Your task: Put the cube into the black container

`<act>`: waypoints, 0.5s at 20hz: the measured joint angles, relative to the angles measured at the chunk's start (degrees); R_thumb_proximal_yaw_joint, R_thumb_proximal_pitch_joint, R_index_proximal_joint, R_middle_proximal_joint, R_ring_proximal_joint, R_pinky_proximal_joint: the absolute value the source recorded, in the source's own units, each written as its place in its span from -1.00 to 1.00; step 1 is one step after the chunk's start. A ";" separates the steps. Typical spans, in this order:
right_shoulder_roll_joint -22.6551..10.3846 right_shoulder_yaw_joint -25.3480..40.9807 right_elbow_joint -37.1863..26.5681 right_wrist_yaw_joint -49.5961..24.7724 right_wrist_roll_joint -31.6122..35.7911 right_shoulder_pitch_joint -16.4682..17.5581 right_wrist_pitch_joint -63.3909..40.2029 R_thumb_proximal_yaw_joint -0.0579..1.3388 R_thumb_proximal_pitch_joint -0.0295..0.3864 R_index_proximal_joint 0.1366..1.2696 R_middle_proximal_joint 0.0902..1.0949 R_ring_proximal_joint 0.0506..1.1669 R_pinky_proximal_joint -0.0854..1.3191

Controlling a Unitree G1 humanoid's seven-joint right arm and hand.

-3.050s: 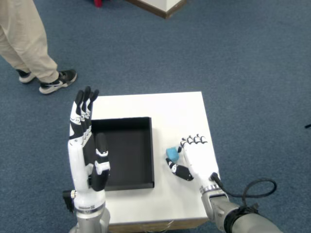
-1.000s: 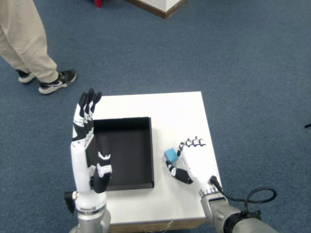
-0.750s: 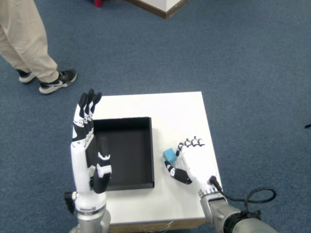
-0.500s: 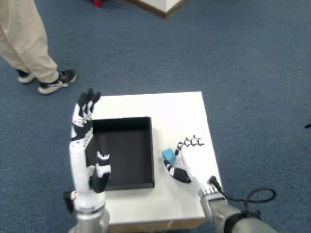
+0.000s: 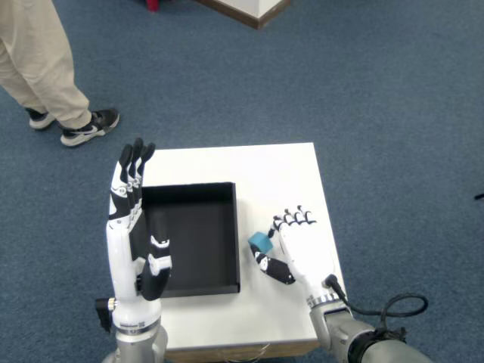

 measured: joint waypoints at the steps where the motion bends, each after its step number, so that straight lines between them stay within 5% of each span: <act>1: 0.00 -0.01 -0.03 -0.85 -0.01 0.00 -0.39 0.67 0.00 0.61 -0.30 -0.51 -0.61; 10: -0.06 -0.29 -0.64 -6.71 -0.25 -0.33 -2.75 0.71 0.00 0.60 -0.33 -0.54 -0.66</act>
